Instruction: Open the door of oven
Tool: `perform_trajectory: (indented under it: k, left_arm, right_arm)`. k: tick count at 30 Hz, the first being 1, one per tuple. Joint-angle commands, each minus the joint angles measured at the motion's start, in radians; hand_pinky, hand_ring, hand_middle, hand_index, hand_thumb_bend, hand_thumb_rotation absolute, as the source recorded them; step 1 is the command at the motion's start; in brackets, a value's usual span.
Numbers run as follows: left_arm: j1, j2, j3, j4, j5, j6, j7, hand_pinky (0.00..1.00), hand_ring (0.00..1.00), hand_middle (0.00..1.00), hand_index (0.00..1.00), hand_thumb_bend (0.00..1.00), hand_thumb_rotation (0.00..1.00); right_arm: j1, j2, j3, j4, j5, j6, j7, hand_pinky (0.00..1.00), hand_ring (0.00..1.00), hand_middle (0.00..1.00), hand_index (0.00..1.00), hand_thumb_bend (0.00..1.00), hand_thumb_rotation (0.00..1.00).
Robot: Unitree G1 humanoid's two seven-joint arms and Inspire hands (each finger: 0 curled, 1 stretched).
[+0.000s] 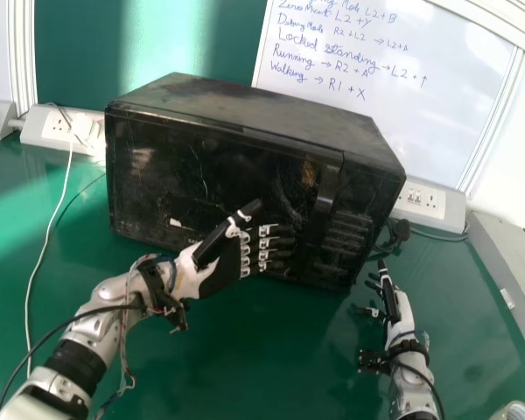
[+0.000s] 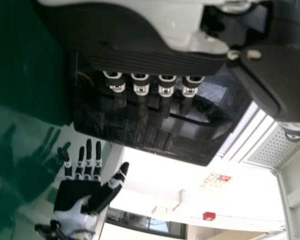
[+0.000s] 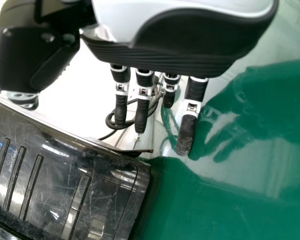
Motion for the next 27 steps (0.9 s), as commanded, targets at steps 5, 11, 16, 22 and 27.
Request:
perform_trajectory:
  k: [5,11,16,22,27]
  left_arm:
    - [-0.074,-0.021,0.007,0.125,0.024,-0.076,0.005,1.00,1.00,1.00,1.00,1.00,0.97]
    - [-0.136,-0.036,0.029,0.232,0.032,-0.125,0.035,1.00,1.00,1.00,1.00,1.00,0.96]
    - [-0.169,-0.042,0.042,0.281,0.035,-0.145,0.047,1.00,1.00,1.00,1.00,1.00,0.95]
    - [-0.197,-0.052,0.043,0.324,0.058,-0.150,0.074,1.00,1.00,1.00,1.00,1.00,0.97]
    - [-0.222,-0.058,0.040,0.361,0.084,-0.157,0.108,1.00,1.00,1.00,1.00,1.00,0.98]
  right_arm:
    - [0.028,0.013,-0.002,0.019,-0.002,0.026,0.003,0.55,0.68,0.81,0.81,0.86,0.89]
    - [0.031,0.015,0.004,0.018,-0.010,0.019,-0.002,0.53,0.68,0.81,0.83,0.87,0.90]
    - [0.028,0.017,-0.002,0.019,-0.002,0.022,-0.002,0.54,0.67,0.81,0.81,0.88,0.89]
    - [0.028,0.017,0.006,0.018,-0.011,0.019,-0.007,0.53,0.66,0.80,0.82,0.84,0.90]
    - [0.029,0.020,0.007,0.018,-0.008,0.019,-0.007,0.54,0.68,0.81,0.82,0.86,0.90]
